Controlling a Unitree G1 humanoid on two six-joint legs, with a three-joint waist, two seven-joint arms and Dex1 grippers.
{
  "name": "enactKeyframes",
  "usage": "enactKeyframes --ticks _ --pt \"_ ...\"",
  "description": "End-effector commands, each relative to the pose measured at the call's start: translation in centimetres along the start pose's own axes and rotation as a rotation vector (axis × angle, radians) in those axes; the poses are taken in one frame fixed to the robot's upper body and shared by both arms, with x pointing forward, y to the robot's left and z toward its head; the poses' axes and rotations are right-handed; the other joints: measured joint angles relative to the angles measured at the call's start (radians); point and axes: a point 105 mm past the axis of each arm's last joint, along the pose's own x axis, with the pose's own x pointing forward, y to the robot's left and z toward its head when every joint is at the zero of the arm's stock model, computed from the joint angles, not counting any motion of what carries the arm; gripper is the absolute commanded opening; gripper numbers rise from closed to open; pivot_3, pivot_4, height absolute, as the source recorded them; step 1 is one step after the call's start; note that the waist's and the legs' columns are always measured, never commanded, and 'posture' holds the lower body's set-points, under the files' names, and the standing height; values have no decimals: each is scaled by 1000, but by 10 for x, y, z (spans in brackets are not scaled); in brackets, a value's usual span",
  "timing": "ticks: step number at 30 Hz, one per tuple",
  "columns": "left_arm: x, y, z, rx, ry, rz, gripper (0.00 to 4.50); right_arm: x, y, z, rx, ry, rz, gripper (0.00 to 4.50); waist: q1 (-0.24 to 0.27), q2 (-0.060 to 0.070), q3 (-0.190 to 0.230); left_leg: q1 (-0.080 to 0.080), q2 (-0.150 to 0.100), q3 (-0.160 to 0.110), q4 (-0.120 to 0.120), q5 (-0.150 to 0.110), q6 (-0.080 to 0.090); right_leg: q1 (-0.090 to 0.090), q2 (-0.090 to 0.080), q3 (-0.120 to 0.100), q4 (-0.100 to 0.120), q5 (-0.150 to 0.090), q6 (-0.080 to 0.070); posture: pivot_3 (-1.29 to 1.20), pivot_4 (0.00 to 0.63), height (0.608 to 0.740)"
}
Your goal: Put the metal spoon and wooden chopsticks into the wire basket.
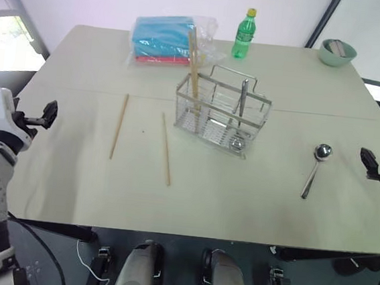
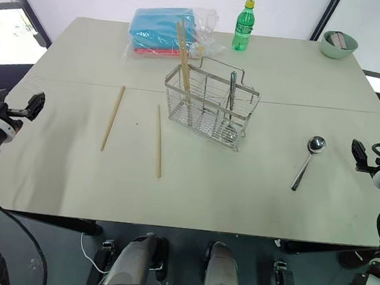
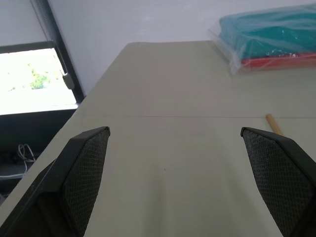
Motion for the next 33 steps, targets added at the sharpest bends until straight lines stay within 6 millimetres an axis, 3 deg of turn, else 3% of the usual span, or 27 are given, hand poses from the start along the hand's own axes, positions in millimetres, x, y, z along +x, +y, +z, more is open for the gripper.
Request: enactKeyframes --ticks 1,30,33 --pt "-1 6 17 19 -58 17 4467 -2 -9 19 -18 -58 -27 4500 0 0 0 0 0 0 0 0 0 0 0 0 0 0 0 0 150 707" --pt "4 1 31 -1 -84 -2 4467 2 -10 27 -55 -61 -6 4500 1 0 0 0 0 0 0 0 0 0 0 0 0 0 1 0 150 707" --pt "9 -41 53 -94 -84 -254 4467 10 -3 49 -180 -65 72 4500 2 0 0 0 0 0 1 1 -1 1 0 0 1 0 1 0 150 707"
